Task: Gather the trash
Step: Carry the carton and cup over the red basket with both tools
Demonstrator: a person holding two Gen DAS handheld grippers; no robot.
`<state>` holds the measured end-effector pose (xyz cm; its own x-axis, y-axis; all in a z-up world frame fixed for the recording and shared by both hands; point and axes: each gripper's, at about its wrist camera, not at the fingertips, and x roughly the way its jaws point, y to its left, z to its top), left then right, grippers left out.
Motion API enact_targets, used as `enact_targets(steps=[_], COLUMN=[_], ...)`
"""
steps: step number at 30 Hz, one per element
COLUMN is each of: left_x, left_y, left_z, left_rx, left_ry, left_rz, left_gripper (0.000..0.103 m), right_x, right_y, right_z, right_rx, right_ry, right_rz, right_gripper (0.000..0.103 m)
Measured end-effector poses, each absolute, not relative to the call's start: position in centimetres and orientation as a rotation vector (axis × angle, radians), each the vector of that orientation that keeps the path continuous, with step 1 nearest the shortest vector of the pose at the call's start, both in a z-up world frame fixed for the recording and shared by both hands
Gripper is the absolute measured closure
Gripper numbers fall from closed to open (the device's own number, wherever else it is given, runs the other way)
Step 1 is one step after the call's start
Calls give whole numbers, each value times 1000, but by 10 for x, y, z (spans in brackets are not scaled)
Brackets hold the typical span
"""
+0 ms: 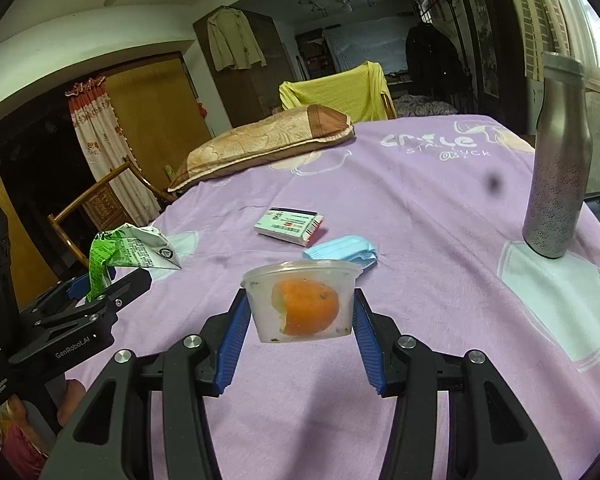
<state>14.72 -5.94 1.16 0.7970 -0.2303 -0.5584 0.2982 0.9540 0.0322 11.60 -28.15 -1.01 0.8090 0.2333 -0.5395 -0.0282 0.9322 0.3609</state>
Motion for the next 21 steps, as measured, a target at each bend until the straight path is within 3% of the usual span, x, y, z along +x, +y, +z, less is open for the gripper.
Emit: enact_targets(steps=[21], left_x=[22], left_y=[-10], left_z=[69], left_rx=[105], left_ry=[360], left_rz=[-247], left_gripper=[28], right_x=[14], right_y=[-240], right_z=[58], right_rx=[288], right_ry=[410], right_rz=[237], right_gripper=[52])
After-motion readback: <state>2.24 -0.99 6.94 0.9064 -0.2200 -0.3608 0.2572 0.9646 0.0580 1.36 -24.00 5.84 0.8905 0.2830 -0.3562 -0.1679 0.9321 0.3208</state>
